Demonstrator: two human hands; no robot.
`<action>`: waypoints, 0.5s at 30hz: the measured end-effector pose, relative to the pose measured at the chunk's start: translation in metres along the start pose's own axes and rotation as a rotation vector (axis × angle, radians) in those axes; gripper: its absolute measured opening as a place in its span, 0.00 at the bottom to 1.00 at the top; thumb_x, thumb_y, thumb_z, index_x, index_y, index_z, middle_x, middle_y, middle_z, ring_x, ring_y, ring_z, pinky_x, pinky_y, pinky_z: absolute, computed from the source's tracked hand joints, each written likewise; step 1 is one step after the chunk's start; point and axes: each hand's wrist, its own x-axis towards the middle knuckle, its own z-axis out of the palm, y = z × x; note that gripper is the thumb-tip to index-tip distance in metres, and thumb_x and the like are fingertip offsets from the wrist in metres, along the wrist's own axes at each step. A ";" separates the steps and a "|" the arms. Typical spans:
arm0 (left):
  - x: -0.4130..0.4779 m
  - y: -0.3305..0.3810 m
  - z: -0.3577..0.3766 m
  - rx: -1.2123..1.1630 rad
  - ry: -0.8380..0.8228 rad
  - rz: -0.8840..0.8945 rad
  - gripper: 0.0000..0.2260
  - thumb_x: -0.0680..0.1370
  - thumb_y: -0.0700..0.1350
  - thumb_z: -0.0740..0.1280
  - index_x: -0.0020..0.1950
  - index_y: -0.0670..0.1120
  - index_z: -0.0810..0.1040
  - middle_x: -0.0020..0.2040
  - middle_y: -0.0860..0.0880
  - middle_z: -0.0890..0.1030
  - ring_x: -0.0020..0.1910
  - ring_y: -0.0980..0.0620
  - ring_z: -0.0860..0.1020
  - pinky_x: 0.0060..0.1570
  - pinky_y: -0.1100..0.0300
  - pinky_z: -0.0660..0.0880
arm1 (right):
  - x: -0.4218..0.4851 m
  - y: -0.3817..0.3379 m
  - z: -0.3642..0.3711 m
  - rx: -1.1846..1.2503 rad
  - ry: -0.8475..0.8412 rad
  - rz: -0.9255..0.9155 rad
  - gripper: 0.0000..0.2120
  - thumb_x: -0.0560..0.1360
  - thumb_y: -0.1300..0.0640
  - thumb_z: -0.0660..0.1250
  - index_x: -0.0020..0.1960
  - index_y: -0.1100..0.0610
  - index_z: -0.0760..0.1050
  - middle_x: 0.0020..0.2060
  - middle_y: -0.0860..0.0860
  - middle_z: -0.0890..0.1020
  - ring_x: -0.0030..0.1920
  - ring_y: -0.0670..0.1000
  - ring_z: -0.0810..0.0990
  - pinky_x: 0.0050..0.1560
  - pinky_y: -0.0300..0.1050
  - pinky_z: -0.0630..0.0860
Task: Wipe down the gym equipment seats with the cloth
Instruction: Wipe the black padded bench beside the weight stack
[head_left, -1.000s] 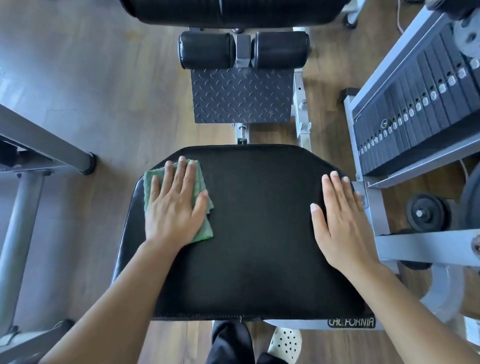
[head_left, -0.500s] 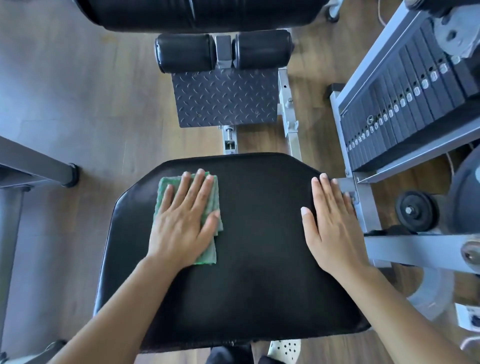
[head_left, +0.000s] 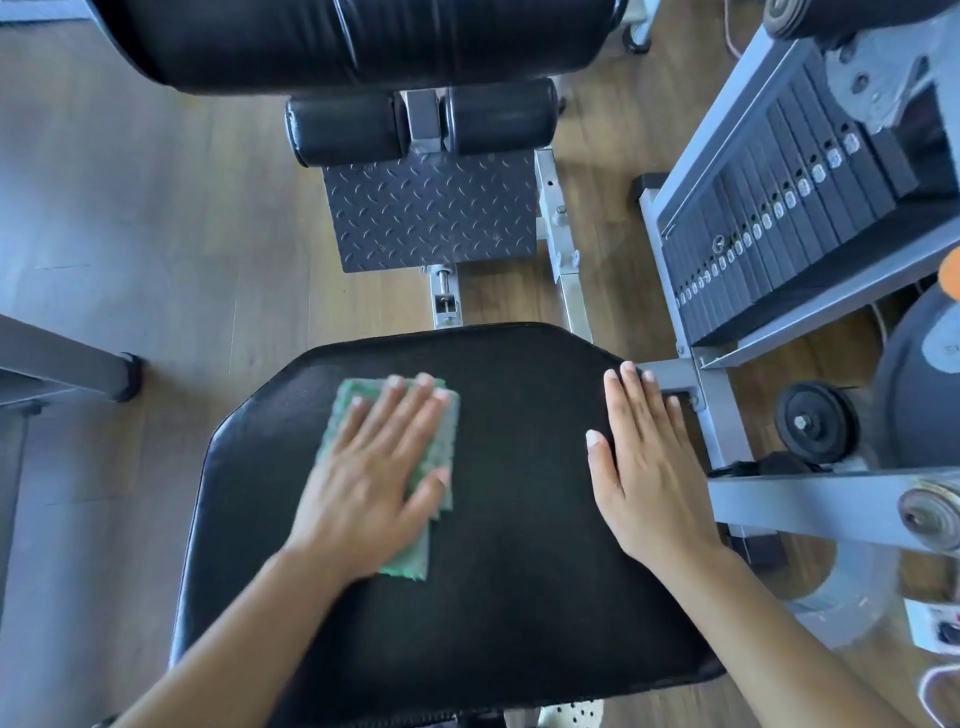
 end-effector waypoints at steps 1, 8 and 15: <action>0.007 -0.010 -0.002 0.013 0.004 -0.104 0.30 0.78 0.58 0.50 0.79 0.51 0.52 0.78 0.54 0.50 0.77 0.53 0.46 0.75 0.49 0.46 | 0.000 0.000 0.000 -0.001 0.002 0.002 0.30 0.80 0.46 0.41 0.78 0.59 0.51 0.77 0.53 0.52 0.77 0.51 0.47 0.75 0.43 0.38; 0.075 0.038 0.005 -0.005 0.037 -0.214 0.31 0.77 0.59 0.43 0.79 0.50 0.47 0.79 0.51 0.47 0.77 0.49 0.44 0.75 0.50 0.41 | 0.001 0.001 0.002 -0.014 0.025 -0.006 0.29 0.80 0.47 0.43 0.77 0.60 0.54 0.77 0.54 0.55 0.77 0.52 0.50 0.75 0.43 0.38; -0.013 0.036 0.002 -0.020 -0.021 0.037 0.28 0.80 0.57 0.51 0.79 0.50 0.51 0.79 0.53 0.50 0.78 0.52 0.46 0.74 0.49 0.47 | 0.001 0.002 0.002 -0.008 0.020 -0.015 0.29 0.80 0.46 0.42 0.78 0.59 0.53 0.77 0.54 0.54 0.77 0.51 0.48 0.75 0.43 0.38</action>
